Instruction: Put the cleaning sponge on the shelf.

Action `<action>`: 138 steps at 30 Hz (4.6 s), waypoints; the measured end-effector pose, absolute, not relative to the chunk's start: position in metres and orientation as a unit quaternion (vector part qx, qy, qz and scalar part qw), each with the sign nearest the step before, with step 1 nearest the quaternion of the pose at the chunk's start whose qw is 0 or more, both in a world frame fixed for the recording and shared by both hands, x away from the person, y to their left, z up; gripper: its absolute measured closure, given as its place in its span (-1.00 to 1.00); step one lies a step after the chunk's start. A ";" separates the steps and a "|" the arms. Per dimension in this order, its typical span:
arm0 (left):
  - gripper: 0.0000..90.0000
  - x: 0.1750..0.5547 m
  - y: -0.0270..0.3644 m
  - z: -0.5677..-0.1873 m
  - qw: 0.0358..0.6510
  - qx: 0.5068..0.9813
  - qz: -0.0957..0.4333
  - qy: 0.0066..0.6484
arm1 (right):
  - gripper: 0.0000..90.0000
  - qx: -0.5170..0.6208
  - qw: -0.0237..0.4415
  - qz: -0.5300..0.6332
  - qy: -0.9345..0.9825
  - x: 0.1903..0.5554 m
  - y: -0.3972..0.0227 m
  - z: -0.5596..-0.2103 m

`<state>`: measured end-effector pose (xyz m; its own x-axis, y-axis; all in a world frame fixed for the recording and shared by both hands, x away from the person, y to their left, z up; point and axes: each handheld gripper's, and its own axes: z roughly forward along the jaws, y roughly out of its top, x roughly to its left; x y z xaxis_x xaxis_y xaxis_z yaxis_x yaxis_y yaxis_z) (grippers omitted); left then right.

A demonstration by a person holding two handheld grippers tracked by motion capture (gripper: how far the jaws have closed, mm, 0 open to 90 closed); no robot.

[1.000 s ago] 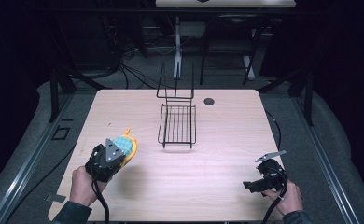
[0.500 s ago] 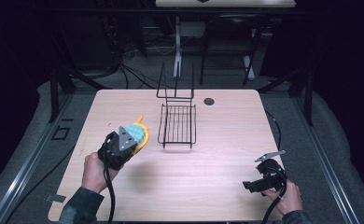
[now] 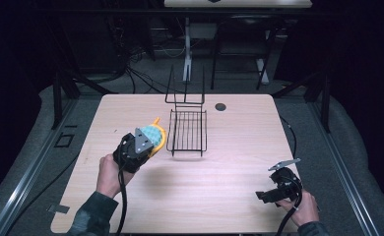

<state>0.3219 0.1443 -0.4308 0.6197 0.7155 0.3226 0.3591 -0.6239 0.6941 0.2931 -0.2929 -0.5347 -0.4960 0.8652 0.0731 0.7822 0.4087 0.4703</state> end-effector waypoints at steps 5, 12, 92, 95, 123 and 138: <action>0.95 0.325 0.142 -0.433 0.301 0.848 0.299 0.316 | -0.87 0.491 0.093 0.224 0.837 0.293 -0.293 -0.535; 0.94 0.329 0.136 -0.434 0.309 0.847 0.301 0.312 | -0.87 0.491 0.092 0.226 0.836 0.293 -0.293 -0.535; 0.94 0.400 0.045 -0.486 0.317 0.845 0.317 0.290 | -0.99 0.491 0.090 0.227 0.836 0.294 -0.291 -0.537; 0.94 0.402 0.043 -0.489 0.310 0.848 0.319 0.289 | -0.99 0.490 0.091 0.227 0.837 0.294 -0.291 -0.537; 0.94 0.420 0.032 -0.512 0.291 0.856 0.306 0.299 | -0.99 0.492 0.087 0.229 0.835 0.294 -0.289 -0.538; 0.94 0.427 0.022 -0.520 0.276 0.867 0.295 0.293 | -0.99 0.491 0.085 0.227 0.837 0.294 -0.289 -0.538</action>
